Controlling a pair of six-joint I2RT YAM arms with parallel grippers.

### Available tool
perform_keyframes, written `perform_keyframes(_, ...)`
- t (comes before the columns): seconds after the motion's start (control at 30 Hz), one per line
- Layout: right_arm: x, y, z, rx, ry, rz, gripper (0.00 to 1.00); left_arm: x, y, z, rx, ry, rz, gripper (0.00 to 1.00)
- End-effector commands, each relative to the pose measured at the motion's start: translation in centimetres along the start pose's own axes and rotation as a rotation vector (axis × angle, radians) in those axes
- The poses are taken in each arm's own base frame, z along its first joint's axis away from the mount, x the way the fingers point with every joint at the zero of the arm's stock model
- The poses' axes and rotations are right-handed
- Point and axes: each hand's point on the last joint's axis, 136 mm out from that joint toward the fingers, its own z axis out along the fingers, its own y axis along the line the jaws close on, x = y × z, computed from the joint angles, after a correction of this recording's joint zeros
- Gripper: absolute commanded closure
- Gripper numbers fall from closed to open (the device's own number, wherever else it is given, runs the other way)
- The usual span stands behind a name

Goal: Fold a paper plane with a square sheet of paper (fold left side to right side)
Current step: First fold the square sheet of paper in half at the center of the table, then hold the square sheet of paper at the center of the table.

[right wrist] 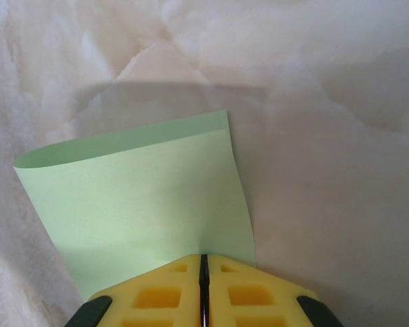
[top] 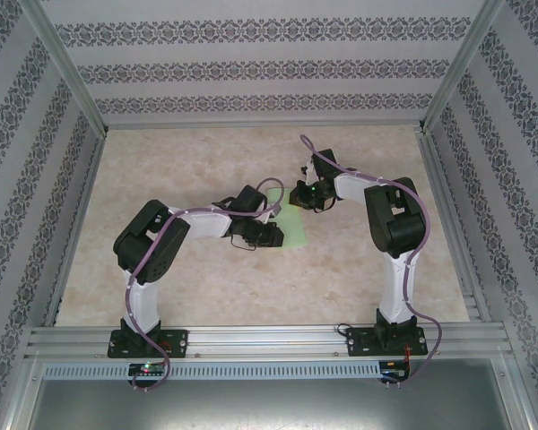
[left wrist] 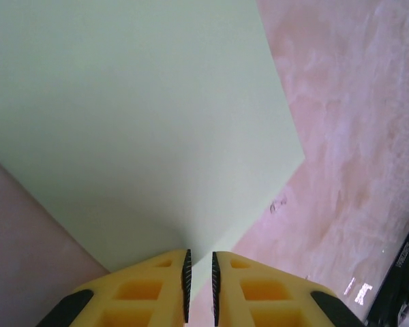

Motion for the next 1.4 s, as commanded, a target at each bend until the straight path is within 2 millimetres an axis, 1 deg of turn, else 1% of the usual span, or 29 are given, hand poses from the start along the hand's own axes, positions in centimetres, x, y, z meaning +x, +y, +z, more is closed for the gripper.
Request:
perform_keyframes(0.0,2.1,-3.2,0.8,0.124,0.067,0.037,0.89,1.5,-0.8,-0.2,0.016,0.038,0.033,0.81)
perform_keyframes(0.13,2.2,-3.2,0.8,0.125,0.068,0.035,0.89,2.2,-0.9,-0.1,0.014,0.049,0.034,0.81)
perform_keyframes(0.27,2.2,-3.2,0.8,0.126,0.069,0.036,0.89,2.7,-0.8,-0.5,0.011,0.048,0.033,0.81)
perform_keyframes(0.37,2.3,-3.2,0.7,0.127,0.069,0.036,0.89,2.8,-1.2,-1.1,0.026,0.042,0.041,0.81)
perform_keyframes(0.43,2.2,-3.1,0.6,0.124,0.065,0.036,0.89,2.4,-1.9,-1.7,0.054,0.026,0.043,0.82)
perform_keyframes(0.47,2.3,-3.1,0.5,0.124,0.064,0.035,0.89,2.0,-2.3,-2.2,0.072,0.010,0.044,0.82)
perform_keyframes(0.57,2.2,-3.0,0.3,0.127,0.057,0.036,0.89,-0.3,-3.3,-4.2,0.135,-0.070,0.040,0.81)
perform_keyframes(0.63,2.2,-2.9,0.2,0.124,0.053,0.035,0.89,-2.0,-3.3,-5.2,0.151,-0.117,0.023,0.80)
perform_keyframes(0.7,2.1,-2.8,0.2,0.120,0.051,0.032,0.89,-3.8,-2.9,-5.6,0.151,-0.145,0.010,0.78)
perform_keyframes(0.77,2.0,-2.7,0.2,0.116,0.050,0.032,0.89,-5.3,-2.0,-5.2,0.134,-0.155,-0.002,0.78)
perform_keyframes(0.87,1.9,-2.4,0.1,0.106,0.046,0.029,0.89,-7.2,-1.0,-4.0,0.114,-0.154,-0.008,0.78)
perform_keyframes(1.0,1.9,-2.0,0.0,0.096,0.045,0.025,0.89,-8.5,-0.2,-2.3,0.099,-0.141,-0.013,0.79)
perform_keyframes(1.13,1.9,-1.9,0.1,0.090,0.046,0.024,0.89,-8.6,0.5,-1.3,0.074,-0.130,-0.021,0.78)
perform_keyframes(1.23,1.8,-1.6,0.1,0.078,0.042,0.022,0.89,-8.1,1.0,-0.3,0.056,-0.105,-0.028,0.78)
perform_keyframes(1.37,1.0,-0.7,-0.3,0.048,0.014,0.009,0.88,-7.1,2.2,0.8,0.021,-0.075,-0.045,0.78)
